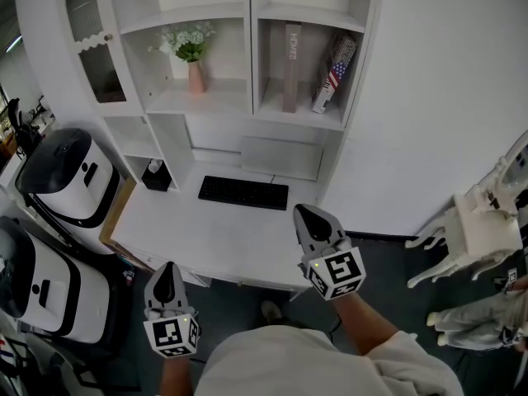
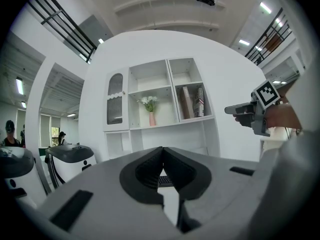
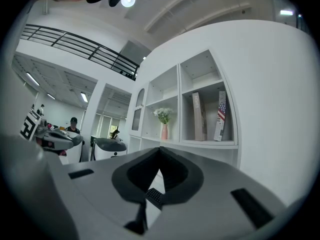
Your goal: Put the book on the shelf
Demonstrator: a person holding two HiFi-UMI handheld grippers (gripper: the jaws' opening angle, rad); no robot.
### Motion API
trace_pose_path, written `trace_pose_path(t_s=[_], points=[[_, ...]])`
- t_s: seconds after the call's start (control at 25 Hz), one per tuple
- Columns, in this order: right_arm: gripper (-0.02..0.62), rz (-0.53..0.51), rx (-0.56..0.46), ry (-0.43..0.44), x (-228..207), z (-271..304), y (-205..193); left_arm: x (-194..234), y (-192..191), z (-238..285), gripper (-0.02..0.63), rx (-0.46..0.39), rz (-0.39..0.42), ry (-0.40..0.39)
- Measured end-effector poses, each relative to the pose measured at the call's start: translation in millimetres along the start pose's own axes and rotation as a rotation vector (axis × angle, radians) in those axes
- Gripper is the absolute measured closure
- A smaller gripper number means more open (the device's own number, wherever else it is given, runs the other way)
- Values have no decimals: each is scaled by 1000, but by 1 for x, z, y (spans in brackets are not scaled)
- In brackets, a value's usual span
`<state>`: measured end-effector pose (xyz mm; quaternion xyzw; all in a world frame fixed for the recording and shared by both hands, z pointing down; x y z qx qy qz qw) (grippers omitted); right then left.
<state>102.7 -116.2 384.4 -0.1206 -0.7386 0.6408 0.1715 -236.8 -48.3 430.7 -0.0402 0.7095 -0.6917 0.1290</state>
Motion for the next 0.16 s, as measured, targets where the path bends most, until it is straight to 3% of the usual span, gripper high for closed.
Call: trace_pose_path(t_s=[0.16], points=[[592, 5, 2, 0, -1, -1, -1, -2, 0, -1, 604, 1, 0, 0]])
Point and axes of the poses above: the fingertips, and each gripper's own axes: z forward along the fingers, x to its left, y out of its top, the point moved 9 cm from there along -z, backward along the fingers, and after that the axes turned 4 degrees about -x, right-handed, at the moved point
